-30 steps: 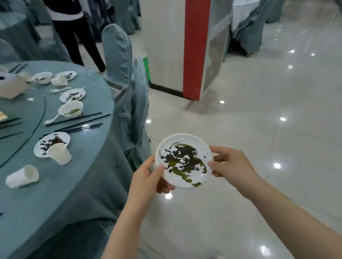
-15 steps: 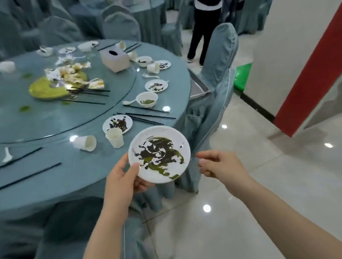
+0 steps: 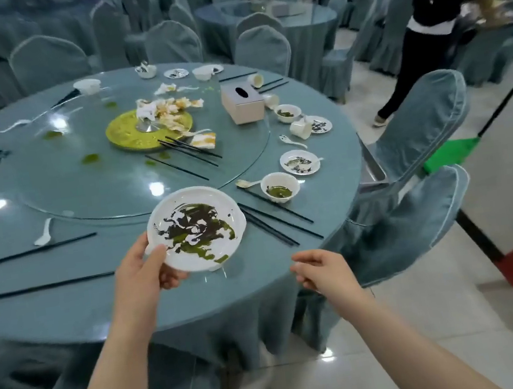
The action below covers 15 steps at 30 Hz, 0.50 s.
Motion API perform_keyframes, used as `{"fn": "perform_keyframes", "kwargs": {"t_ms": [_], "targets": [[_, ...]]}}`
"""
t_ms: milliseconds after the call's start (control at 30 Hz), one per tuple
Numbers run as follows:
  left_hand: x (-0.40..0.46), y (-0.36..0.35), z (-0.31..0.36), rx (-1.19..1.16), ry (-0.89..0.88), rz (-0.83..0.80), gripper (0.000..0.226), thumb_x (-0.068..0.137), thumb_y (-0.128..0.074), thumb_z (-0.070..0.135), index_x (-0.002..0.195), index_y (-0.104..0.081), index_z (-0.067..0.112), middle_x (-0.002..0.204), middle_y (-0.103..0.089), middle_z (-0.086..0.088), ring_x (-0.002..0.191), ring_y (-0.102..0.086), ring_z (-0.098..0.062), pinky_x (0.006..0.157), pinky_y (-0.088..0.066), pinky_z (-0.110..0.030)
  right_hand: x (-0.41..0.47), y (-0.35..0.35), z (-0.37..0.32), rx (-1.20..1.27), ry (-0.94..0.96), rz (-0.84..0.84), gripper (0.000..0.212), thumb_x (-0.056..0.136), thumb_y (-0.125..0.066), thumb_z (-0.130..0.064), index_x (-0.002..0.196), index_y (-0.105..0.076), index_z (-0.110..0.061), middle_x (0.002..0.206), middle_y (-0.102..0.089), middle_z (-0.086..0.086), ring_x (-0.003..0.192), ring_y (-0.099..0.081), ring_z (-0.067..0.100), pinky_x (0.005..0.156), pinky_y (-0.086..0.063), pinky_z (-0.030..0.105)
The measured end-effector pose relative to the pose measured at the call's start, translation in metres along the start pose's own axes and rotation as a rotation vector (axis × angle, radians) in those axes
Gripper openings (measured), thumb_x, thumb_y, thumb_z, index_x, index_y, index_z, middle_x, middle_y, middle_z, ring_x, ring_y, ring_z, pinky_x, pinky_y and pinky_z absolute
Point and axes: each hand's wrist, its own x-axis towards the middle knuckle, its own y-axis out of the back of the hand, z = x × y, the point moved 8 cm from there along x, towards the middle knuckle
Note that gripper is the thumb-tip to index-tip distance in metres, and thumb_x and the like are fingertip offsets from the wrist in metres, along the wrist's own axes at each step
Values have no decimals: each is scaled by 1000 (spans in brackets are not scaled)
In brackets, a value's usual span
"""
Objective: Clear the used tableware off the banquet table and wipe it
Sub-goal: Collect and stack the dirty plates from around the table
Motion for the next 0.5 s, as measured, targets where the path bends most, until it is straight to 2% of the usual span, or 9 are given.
{"fn": "perform_keyframes", "kwargs": {"t_ms": [67,200,300,433,500], "targets": [[13,3,3,8,7,33,38,97,-45,9,110,-59,41,60,-68,-5,48,-61,-14,41,-46,-19,24,-13,-5,-21,-20,-42,11,86,-65,-8,94,-67,-14,86,-72,9,62,-60,10,63,-51,22],[40,20,0,6,43,153,39,97,-46,11,127,-55,34,62,-68,-7,52,-61,-17,43,-47,-22,86,-40,-19,-129,-15,-108,12,86,-63,-9,96,-66,-15,81,-70,4,63,-61,10,60,-50,21],[57,31,-3,32,67,225,40,96,-46,12,131,-55,30,64,-68,-10,53,-61,-19,45,-48,-23,133,-57,-20,-214,1,-138,13,87,-61,-9,98,-65,-13,74,-66,3,61,-58,11,55,-47,18],[66,42,-4,41,101,326,38,97,-45,9,126,-57,30,61,-68,-12,46,-60,-17,42,-47,-22,188,-86,-6,-359,-45,-208,18,81,-65,-17,97,-62,-13,81,-68,5,70,-60,19,73,-52,36],[69,47,-3,53,110,379,38,97,-44,7,124,-57,29,60,-67,-13,44,-59,-18,41,-46,-22,212,-100,0,-454,-64,-245,22,79,-69,-27,96,-61,-14,88,-69,7,74,-63,23,78,-55,40]]}}
